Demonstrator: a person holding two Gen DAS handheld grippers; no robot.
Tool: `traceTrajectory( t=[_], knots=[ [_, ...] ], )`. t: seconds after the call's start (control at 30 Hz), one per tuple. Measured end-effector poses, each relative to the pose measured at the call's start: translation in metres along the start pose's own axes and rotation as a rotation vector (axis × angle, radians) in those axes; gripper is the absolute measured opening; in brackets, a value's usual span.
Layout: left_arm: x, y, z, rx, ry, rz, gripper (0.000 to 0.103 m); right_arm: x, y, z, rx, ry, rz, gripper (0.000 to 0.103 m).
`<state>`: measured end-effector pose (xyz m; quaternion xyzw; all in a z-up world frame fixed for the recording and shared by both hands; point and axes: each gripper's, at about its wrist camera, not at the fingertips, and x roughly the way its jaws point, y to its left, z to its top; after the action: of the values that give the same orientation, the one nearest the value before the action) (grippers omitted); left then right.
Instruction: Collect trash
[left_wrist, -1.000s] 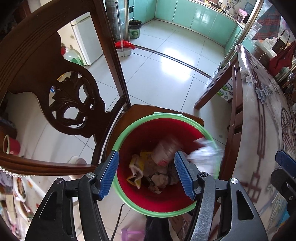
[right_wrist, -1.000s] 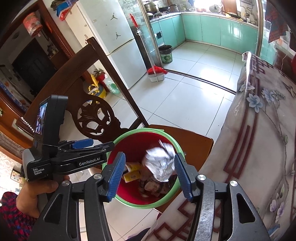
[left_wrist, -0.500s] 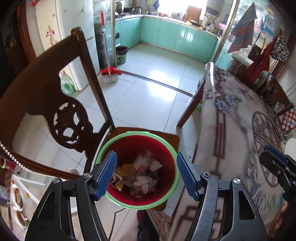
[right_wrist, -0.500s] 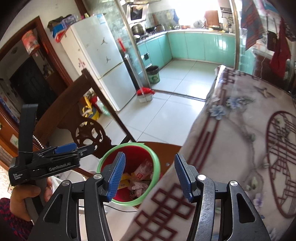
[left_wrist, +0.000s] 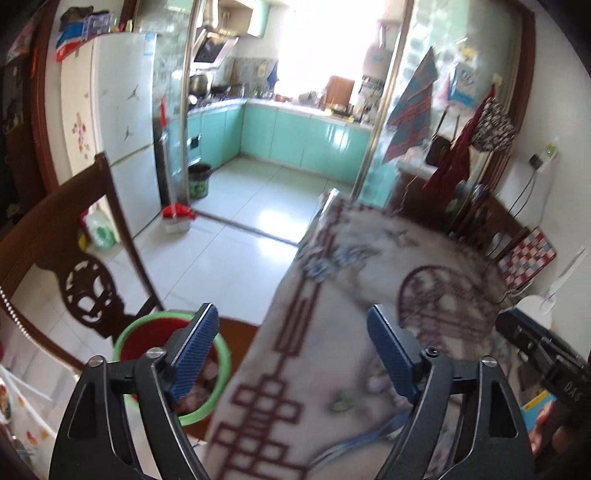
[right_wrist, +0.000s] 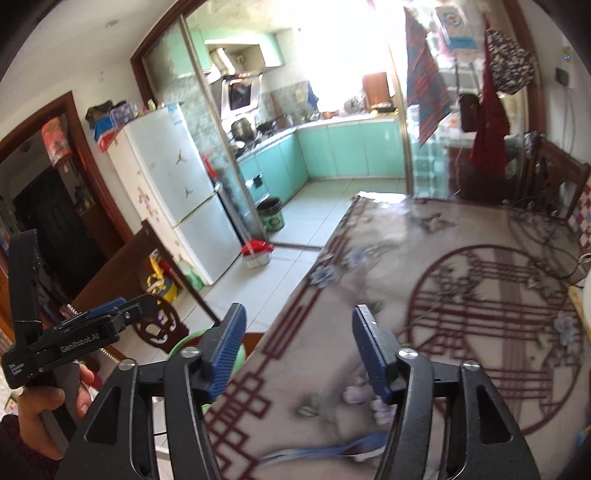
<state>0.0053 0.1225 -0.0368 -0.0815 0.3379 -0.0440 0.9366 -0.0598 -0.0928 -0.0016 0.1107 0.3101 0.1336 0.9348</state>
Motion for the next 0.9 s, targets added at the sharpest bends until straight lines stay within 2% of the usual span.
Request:
traceTrajectory(
  t=[0.03,0.1,0.2,0.33,0.4,0.53,0.6,0.73,0.9],
  knots=[
    [-0.005,-0.013,0.003,0.005,-0.034,-0.006,0.094,-0.011,-0.009,0.003,0.005,-0.018,-0.006,0.076],
    [-0.013,-0.037,0.008,0.021,-0.083,-0.011,0.102,-0.031,-0.029,0.009,0.024,-0.055,-0.022,0.08],
    [-0.024,-0.063,0.012,0.037,-0.144,-0.039,0.103,-0.052,-0.052,0.014,0.039,-0.088,-0.042,0.08],
    [-0.032,-0.086,0.016,0.054,-0.194,-0.033,0.103,-0.075,-0.069,0.02,0.038,-0.126,-0.063,0.08],
    [-0.036,-0.098,0.016,0.08,-0.229,-0.013,0.103,-0.084,-0.072,0.021,0.036,-0.141,-0.076,0.08],
    [-0.041,-0.119,0.016,0.153,-0.281,0.074,0.103,-0.102,-0.078,0.023,0.025,-0.175,-0.105,0.083],
    [-0.045,-0.127,0.015,0.155,-0.298,0.082,0.103,-0.108,-0.08,0.023,0.016,-0.196,-0.124,0.085],
    [-0.045,-0.134,0.02,0.109,-0.285,0.029,0.103,-0.114,-0.089,0.025,0.023,-0.219,-0.152,0.087],
    [-0.045,-0.136,0.027,0.099,-0.3,0.063,0.103,-0.121,-0.098,0.031,0.04,-0.271,-0.154,0.088]
  ],
)
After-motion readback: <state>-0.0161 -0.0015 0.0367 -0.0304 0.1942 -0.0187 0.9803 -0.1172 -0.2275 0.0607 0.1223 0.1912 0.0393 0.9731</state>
